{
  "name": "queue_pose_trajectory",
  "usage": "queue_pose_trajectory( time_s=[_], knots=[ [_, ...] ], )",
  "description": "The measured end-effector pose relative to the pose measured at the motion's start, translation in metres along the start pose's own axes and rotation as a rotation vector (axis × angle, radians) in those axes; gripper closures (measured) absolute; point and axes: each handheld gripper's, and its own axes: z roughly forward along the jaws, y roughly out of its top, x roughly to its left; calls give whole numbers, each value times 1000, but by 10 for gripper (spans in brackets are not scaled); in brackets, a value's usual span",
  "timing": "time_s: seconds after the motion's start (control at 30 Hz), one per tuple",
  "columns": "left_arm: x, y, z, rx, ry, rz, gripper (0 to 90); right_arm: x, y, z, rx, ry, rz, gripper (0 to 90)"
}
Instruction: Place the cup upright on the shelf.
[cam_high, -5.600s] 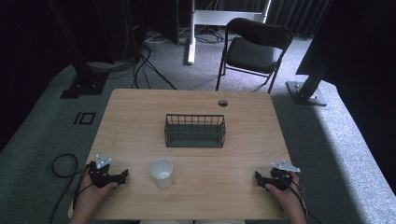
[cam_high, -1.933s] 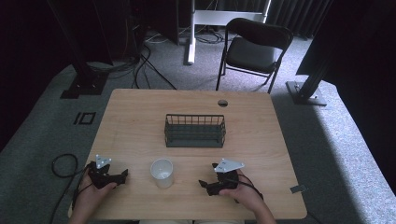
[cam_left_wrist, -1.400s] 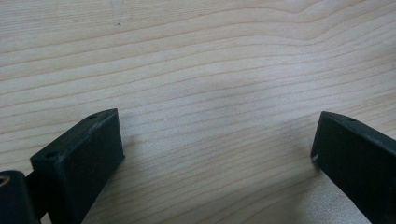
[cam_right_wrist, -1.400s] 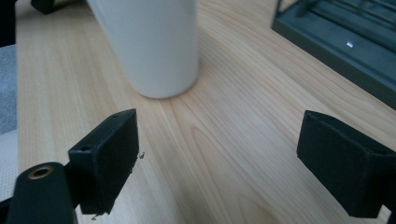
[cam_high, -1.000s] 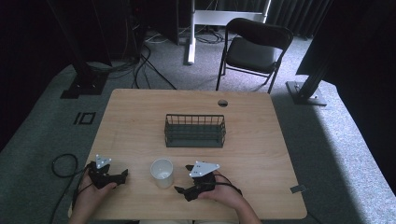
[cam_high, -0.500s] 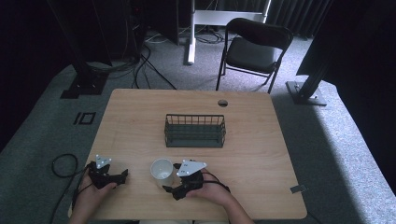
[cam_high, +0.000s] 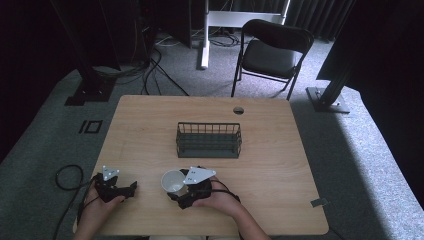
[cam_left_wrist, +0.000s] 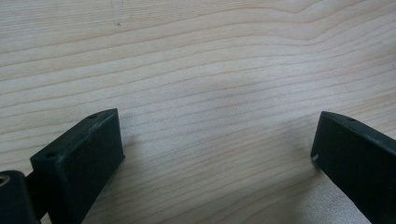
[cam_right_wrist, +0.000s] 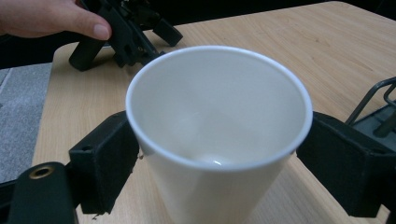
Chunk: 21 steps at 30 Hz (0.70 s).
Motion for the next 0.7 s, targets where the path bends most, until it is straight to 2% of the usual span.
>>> queue_pose_trajectory(
  time_s=[0.2,0.7],
  knots=[
    [0,0,0,0,0,0,26,3,3,5,-20,-7,3,191],
    [0,0,0,0,0,0,26,-1,13,0,-10,-22,10,199]
  ],
)
